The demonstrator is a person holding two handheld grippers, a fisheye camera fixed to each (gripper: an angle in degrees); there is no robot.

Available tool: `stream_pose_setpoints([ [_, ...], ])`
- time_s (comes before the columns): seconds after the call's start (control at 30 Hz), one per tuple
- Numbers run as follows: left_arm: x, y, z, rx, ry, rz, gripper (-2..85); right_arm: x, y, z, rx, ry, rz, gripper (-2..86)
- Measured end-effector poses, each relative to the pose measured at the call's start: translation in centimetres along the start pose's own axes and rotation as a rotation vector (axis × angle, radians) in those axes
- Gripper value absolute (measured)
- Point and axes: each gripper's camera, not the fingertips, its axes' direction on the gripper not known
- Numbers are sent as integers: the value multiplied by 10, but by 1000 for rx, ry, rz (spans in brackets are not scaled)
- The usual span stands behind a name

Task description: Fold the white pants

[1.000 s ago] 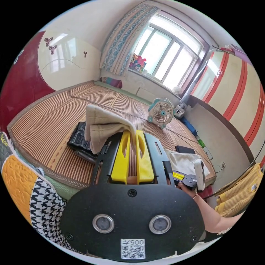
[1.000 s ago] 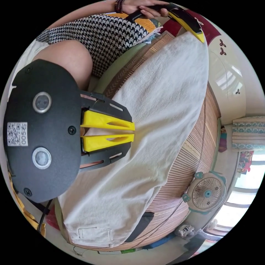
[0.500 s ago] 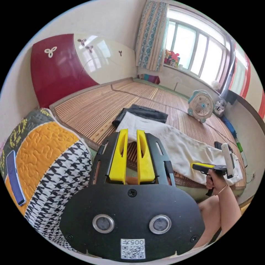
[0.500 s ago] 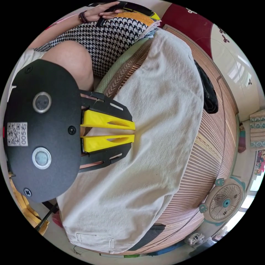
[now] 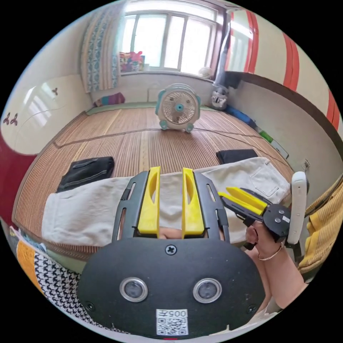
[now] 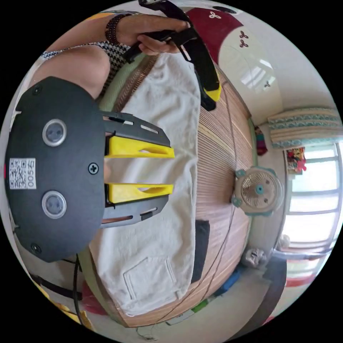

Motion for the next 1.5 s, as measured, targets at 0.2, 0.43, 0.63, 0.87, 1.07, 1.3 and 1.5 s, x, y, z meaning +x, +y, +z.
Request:
stream_pose_setpoints([
  [0.2, 42, -48, 92, -122, 48, 61, 98, 37, -8, 17, 29, 80, -20, 107],
  [0.43, 47, -83, 146, -198, 111, 7, 98, 59, -28, 32, 16, 10, 21, 120],
  [0.63, 57, -99, 170, -274, 163, 73, 97, 57, -56, 57, -79, 69, 25, 119],
  [0.87, 80, -101, 211, -371, 126, 214, 95, 45, -62, 107, -250, 170, -36, 111],
  [1.07, 95, -104, 234, -418, 60, 274, 79, 30, -63, 115, -268, 273, -86, 80],
  [1.3, 94, -111, 236, -396, 104, 255, 45, 39, -63, 107, -246, 210, -50, -9],
  [1.5, 92, -112, 219, -337, 120, 237, 28, 55, -59, 82, -181, 109, -1, -16],
])
